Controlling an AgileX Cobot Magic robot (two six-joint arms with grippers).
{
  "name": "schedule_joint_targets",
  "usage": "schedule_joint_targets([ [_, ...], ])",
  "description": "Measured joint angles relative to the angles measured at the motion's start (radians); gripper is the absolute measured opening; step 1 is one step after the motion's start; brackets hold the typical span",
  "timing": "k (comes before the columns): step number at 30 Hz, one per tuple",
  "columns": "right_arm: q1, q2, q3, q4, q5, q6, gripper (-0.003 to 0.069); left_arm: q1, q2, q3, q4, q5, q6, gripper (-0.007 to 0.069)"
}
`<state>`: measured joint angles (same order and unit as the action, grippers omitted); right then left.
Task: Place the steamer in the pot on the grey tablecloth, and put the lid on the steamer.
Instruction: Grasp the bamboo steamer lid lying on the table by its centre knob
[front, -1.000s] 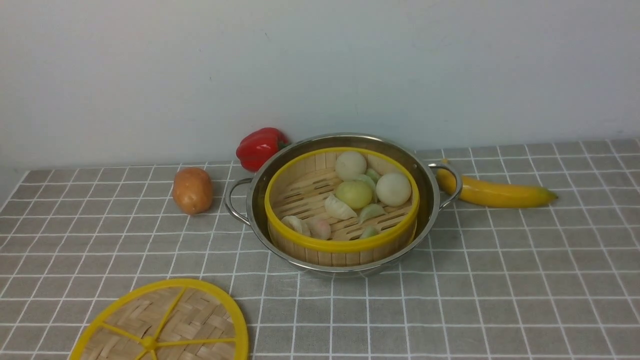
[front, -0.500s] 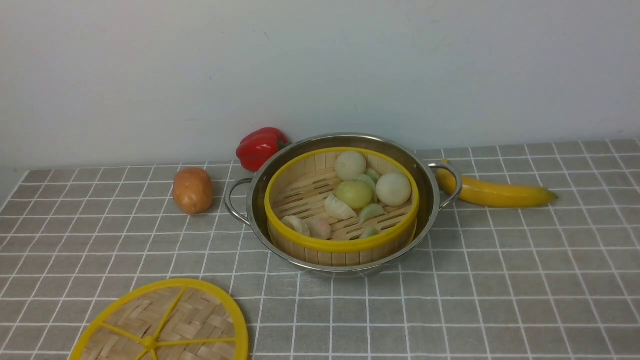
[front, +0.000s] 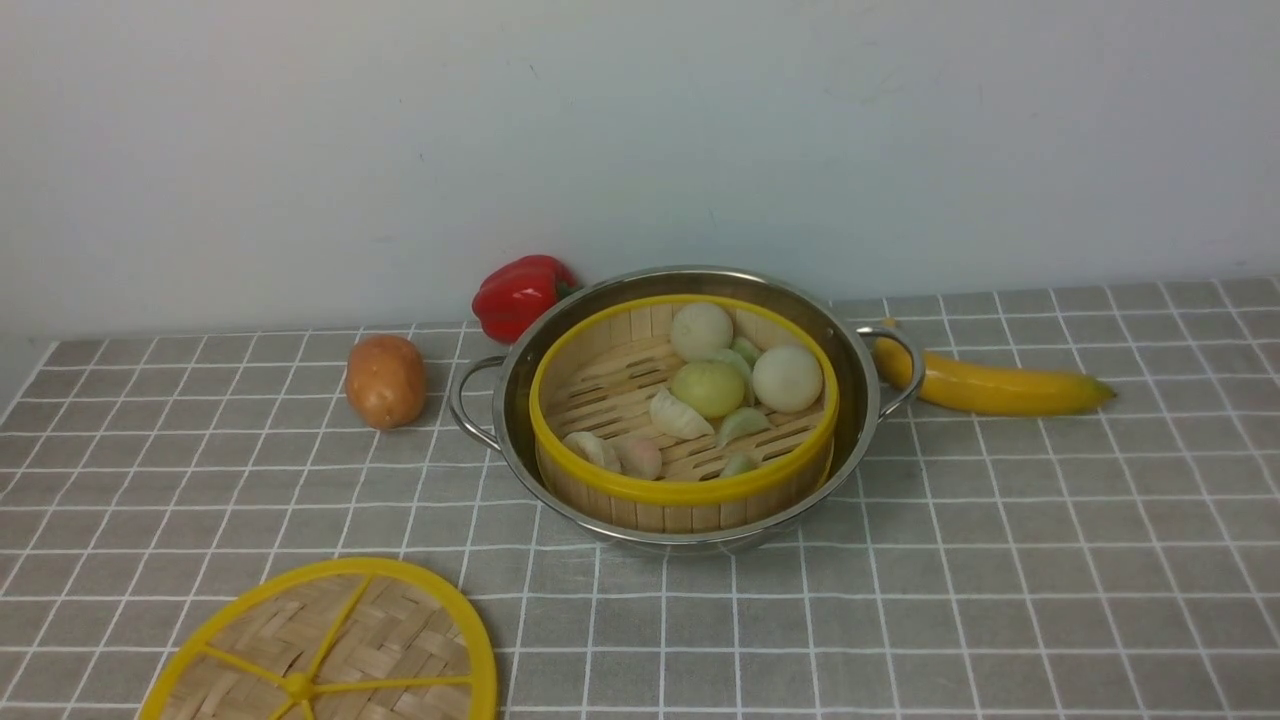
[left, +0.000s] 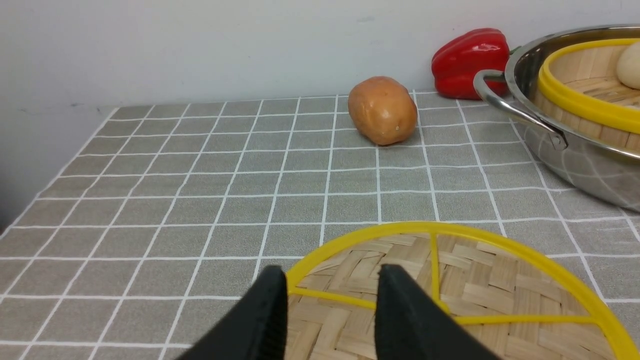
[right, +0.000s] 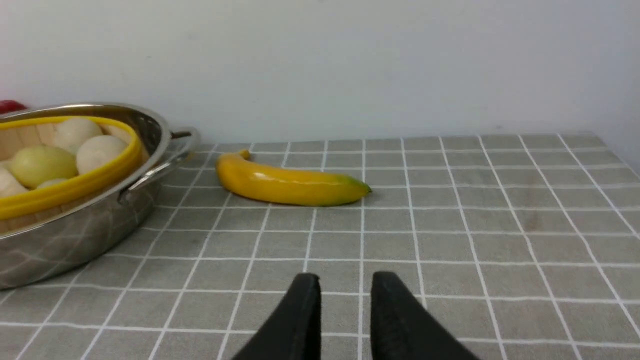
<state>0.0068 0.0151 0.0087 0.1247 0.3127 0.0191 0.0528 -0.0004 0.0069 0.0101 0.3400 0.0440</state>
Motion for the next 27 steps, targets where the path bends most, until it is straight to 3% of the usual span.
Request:
schedule_joint_targets([
  [2,0.0,-0.01,0.0,0.046,0.01,-0.082,0.0181,0.0,0.0,0.0,0.0,0.0,0.0,0.0243],
  [6,0.0,-0.01,0.0,0.057,0.024,-0.125,0.019,0.0,0.0,0.0,0.0,0.0,0.0,0.0243],
  [27,0.0,-0.01,0.0,0.057,0.031,-0.071,0.0239,0.0,0.0,0.0,0.0,0.0,0.0,0.0243],
])
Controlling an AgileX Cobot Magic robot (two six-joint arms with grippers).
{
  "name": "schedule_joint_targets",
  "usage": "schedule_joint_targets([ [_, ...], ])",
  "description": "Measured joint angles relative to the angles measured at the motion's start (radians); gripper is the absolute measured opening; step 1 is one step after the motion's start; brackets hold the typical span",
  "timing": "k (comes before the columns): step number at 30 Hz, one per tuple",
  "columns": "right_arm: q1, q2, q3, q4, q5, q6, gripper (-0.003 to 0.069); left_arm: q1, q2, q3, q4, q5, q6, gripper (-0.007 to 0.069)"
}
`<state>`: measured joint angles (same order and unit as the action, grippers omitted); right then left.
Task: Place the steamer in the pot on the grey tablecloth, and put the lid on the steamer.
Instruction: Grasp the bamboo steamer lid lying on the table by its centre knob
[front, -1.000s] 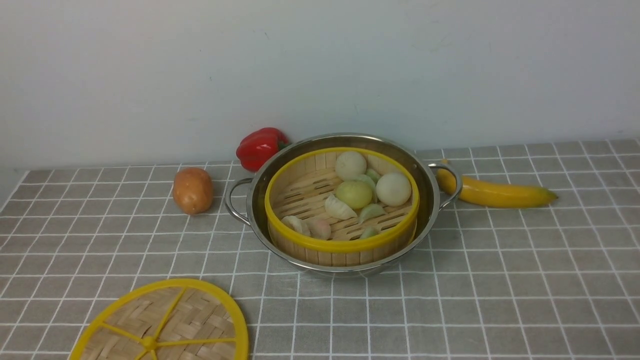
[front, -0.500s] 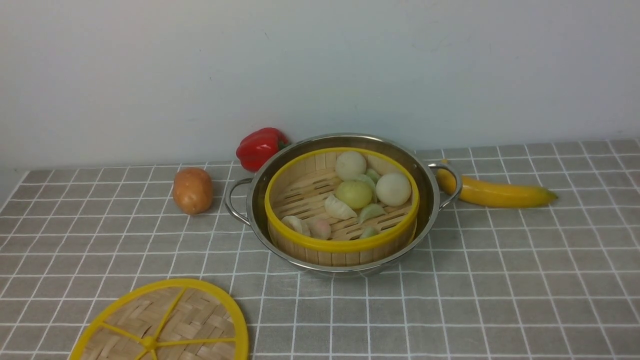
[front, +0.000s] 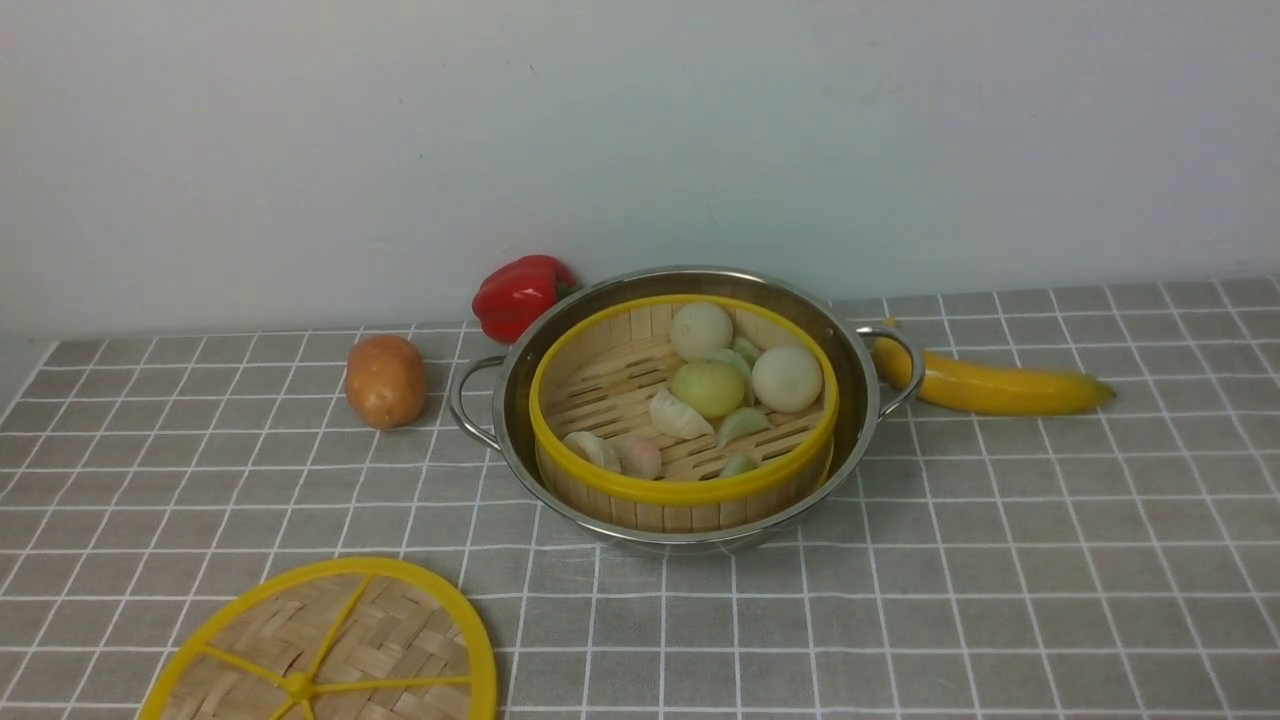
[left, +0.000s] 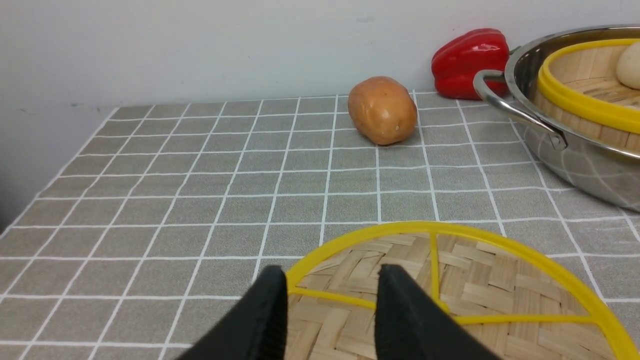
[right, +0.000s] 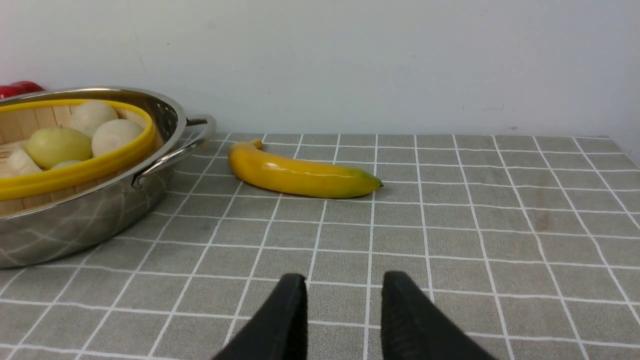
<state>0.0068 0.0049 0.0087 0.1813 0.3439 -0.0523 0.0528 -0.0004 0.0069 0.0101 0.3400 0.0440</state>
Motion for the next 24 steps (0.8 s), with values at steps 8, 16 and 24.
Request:
schedule_joint_targets([
  [8,0.0,0.0,0.0,0.0,0.0,0.0,0.024,0.0,0.0,0.0,0.0,0.0,0.0,0.0243],
  [16,0.0,0.0,0.0,0.0,0.0,0.0,0.024,0.0,0.0,0.0,-0.018,-0.026,-0.007,0.0243],
  [24,0.0,0.0,0.0,0.0,0.0,0.0,0.024,0.0,0.0,0.0,-0.319,-0.27,-0.167,0.0243],
])
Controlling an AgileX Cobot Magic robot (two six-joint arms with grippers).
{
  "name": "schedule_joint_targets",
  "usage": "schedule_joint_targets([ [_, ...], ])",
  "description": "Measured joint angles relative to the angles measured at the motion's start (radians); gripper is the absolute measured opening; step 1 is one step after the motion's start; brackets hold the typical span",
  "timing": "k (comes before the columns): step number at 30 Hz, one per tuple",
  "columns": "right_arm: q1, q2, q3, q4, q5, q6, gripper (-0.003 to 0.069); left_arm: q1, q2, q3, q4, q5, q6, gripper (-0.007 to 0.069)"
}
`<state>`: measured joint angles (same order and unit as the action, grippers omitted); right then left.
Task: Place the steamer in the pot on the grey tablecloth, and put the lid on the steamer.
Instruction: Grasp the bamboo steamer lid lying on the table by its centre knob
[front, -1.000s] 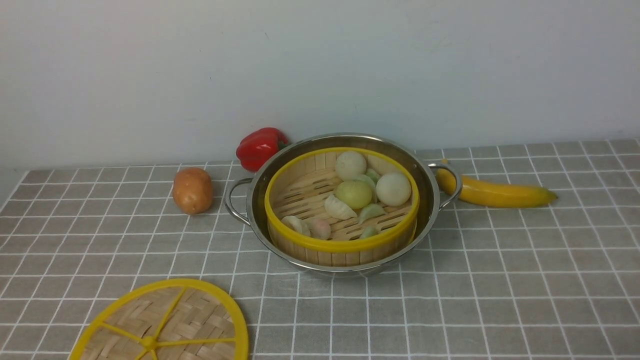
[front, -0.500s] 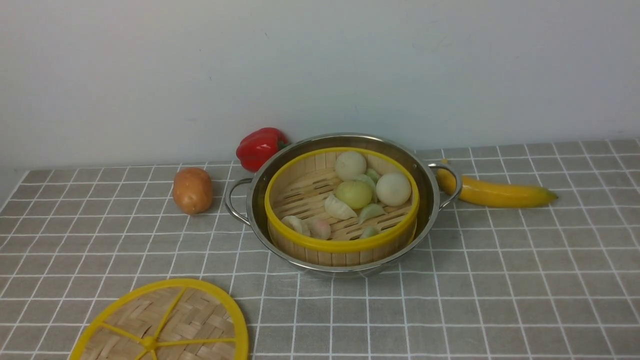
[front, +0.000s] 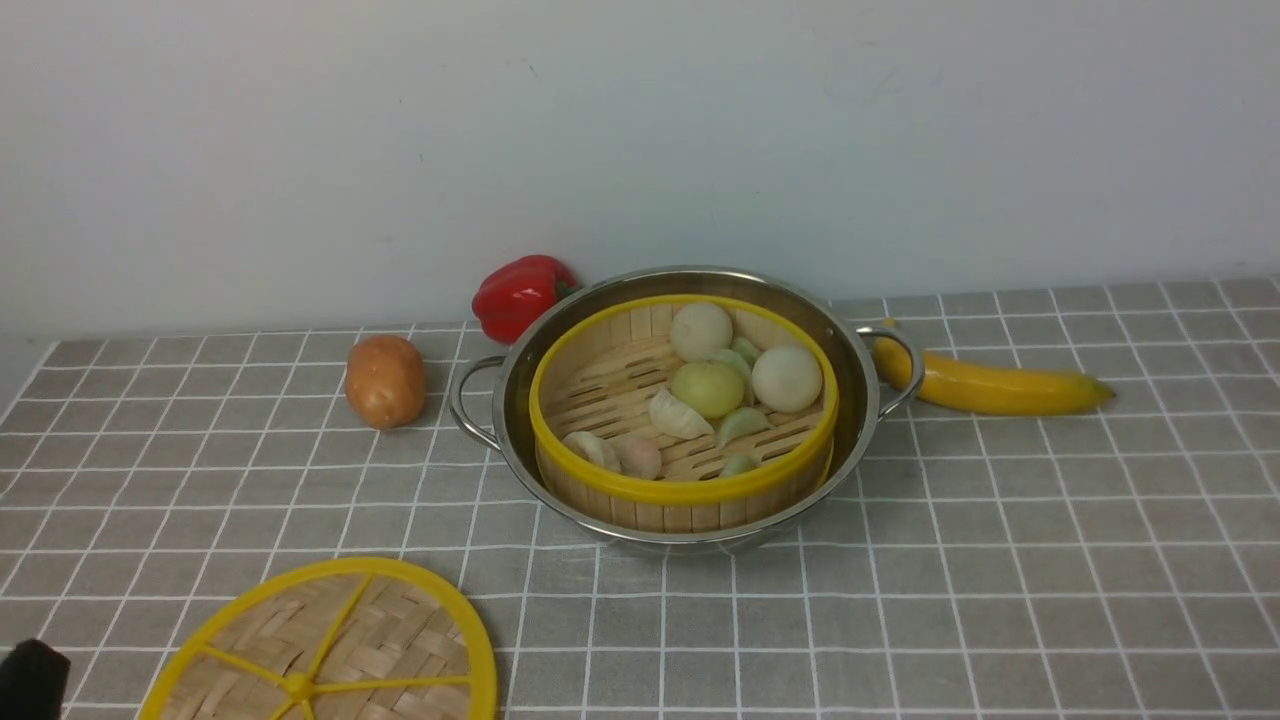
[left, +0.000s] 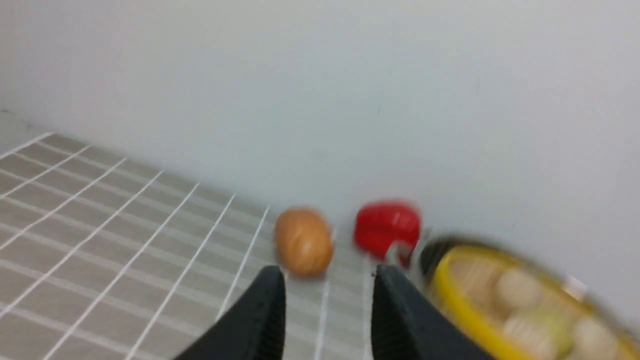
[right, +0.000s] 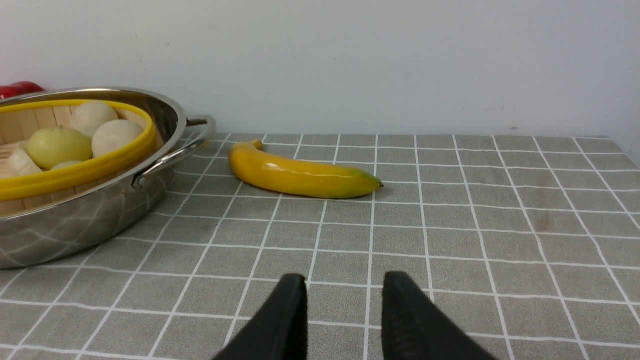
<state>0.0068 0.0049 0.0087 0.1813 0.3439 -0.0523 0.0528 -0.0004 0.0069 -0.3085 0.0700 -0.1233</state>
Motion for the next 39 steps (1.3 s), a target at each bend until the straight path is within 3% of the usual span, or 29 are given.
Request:
schedule_joint_targets([
  [7,0.0,0.0,0.0,0.0,0.0,0.0,0.024,0.0,0.0,0.0,-0.067,-0.139,-0.045,0.0243],
  [11,0.0,0.0,0.0,0.0,0.0,0.001,0.024,0.0,0.0,-0.045,-0.066,-0.096,-0.061,0.0243],
  [14,0.0,0.0,0.0,0.0,0.0,0.012,0.024,0.0,-0.002,-0.166,-0.019,0.084,-0.026,0.0243],
  [17,0.0,0.0,0.0,0.0,0.0,0.014,0.024,0.0,0.015,-0.326,0.06,0.372,0.028,0.0243],
  [18,0.0,0.0,0.0,0.0,0.0,0.014,0.024,0.0,0.015,-0.326,0.065,0.389,0.031,0.0243],
  [20,0.0,0.0,0.0,0.0,-0.001,0.015,0.024,-0.001,0.079,-0.453,0.113,0.617,0.045,0.0243],
  [26,0.0,0.0,0.0,0.0,-0.001,0.015,0.024,-0.001,0.359,-0.694,0.2,1.02,0.067,0.0243],
  [30,0.0,0.0,0.0,0.0,-0.001,0.015,0.024,-0.001,0.582,-0.775,0.221,1.113,0.155,0.0243],
  [35,0.0,0.0,0.0,0.0,-0.001,0.015,0.024,-0.001,0.863,-0.819,0.215,1.074,0.432,0.0243],
  [39,0.0,0.0,0.0,0.0,-0.001,0.015,0.024,-0.001,1.053,-0.82,0.165,1.069,0.529,0.0243],
])
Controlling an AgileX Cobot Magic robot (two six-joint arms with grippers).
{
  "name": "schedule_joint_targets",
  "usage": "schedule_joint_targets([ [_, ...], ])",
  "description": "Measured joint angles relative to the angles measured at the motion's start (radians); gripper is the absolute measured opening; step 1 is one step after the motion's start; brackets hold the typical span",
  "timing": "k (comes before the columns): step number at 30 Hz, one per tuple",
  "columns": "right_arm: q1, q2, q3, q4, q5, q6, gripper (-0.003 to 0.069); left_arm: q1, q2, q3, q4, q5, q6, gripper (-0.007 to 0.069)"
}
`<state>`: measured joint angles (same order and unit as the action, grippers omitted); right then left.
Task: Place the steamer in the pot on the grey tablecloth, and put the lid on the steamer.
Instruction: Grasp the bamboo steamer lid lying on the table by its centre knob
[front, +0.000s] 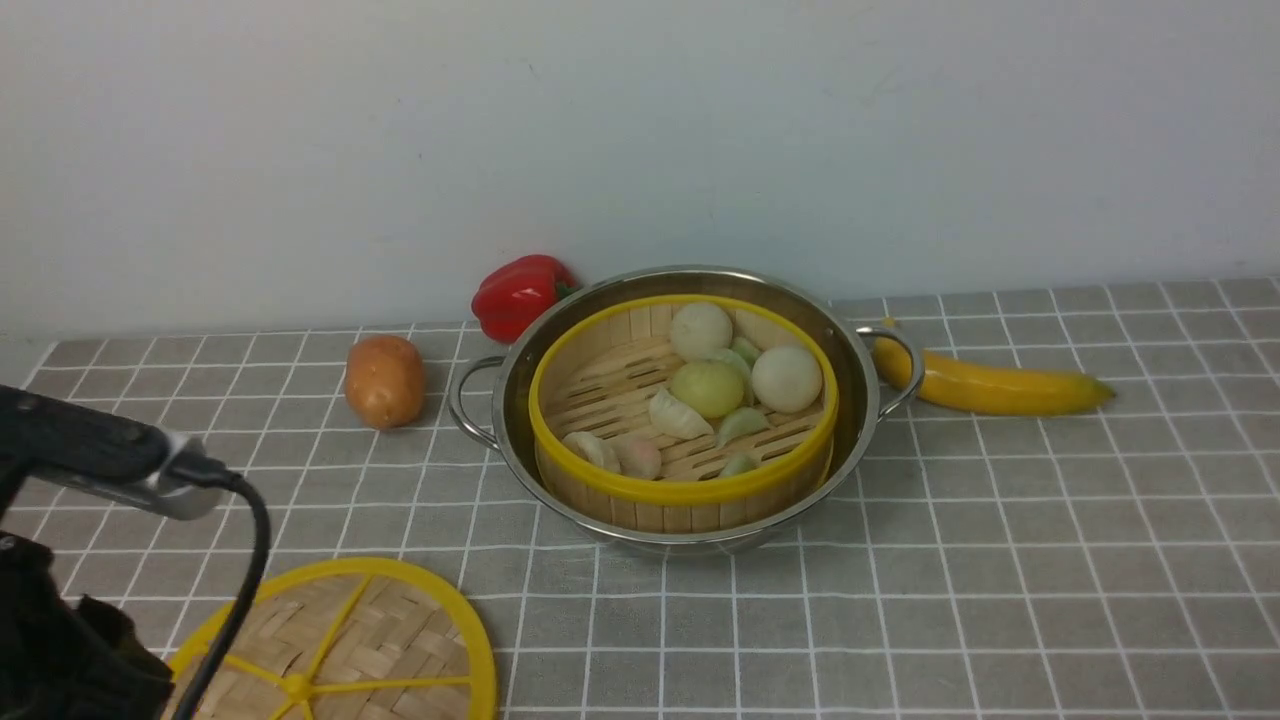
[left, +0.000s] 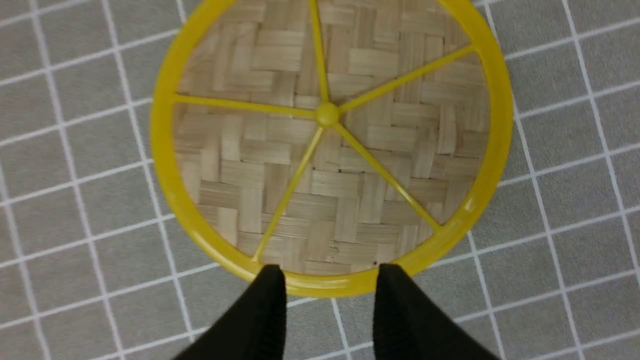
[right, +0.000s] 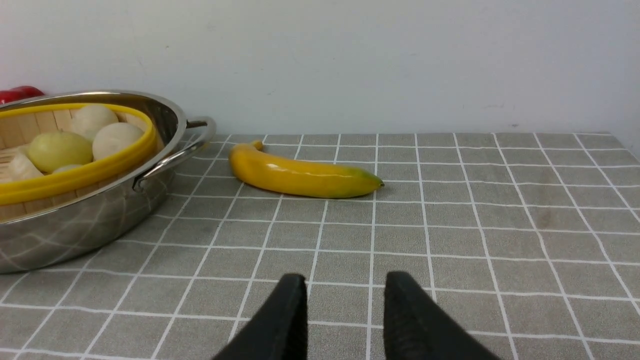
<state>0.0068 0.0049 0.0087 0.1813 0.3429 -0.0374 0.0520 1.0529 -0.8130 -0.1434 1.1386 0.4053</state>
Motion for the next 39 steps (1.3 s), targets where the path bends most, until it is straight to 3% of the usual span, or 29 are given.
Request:
schedule_joint_targets([
  [7,0.0,0.0,0.0,0.0,0.0,0.0,0.024,0.0,0.235,-0.016,-0.1,-0.104,0.065,0.0243],
  [16,0.0,0.0,0.0,0.0,0.0,0.0,0.024,0.0,0.386,-0.019,-0.103,-0.193,0.084,0.0243],
  [29,0.0,0.0,0.0,0.0,0.0,0.004,0.024,0.0,0.493,-0.02,-0.159,-0.268,0.284,0.0243],
  [39,0.0,0.0,0.0,0.0,0.0,0.004,0.024,-0.003,0.564,-0.02,-0.147,-0.278,0.249,0.0243],
])
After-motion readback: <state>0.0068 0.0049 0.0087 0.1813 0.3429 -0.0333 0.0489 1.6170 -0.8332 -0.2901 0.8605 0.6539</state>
